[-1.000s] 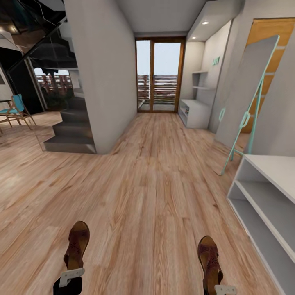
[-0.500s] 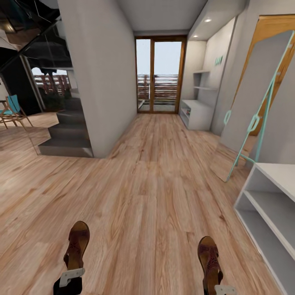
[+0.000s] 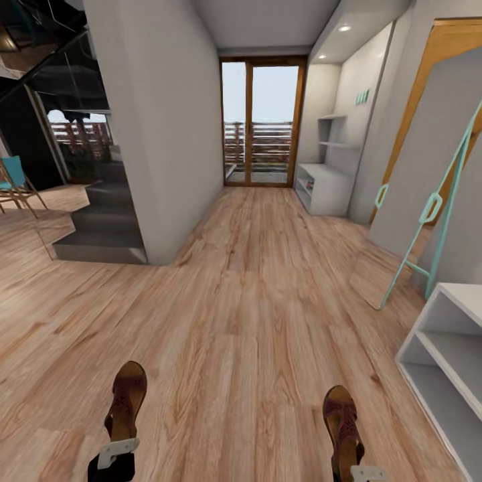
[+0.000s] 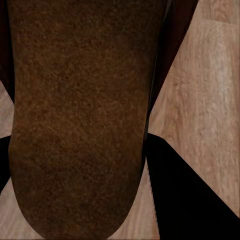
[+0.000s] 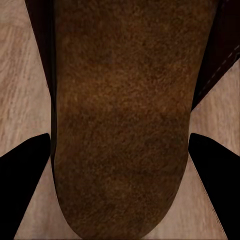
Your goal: Pick up the two gym shoes and the two sandals from the corridor floor and place them onto the hallstand (shoe rack) in the corridor, making sure they are on the rack and not on the floor. Arrange them so the two gym shoes are next to each other and the two sandals are next to each other.
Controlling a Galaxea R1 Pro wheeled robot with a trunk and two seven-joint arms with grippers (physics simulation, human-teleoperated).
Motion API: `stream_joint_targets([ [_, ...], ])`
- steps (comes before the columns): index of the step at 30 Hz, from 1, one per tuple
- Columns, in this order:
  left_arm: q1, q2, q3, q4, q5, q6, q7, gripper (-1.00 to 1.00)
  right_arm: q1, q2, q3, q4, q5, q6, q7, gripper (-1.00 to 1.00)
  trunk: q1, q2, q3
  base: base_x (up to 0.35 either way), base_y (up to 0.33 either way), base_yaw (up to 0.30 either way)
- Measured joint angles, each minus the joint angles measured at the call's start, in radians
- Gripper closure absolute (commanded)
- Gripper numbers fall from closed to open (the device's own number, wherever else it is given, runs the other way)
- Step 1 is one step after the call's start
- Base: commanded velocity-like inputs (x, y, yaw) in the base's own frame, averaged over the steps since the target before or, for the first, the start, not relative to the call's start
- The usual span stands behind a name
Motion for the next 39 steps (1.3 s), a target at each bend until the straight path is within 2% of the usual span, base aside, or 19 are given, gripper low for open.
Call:
stream_joint_targets([
  [39,0.000,0.004,0.000,0.014,0.000,-0.001,0.001,1.00,0.000,0.000,0.000,0.000,0.000,0.000,0.000,1.00,0.000,0.000,0.000,0.340,0.000,0.000],
])
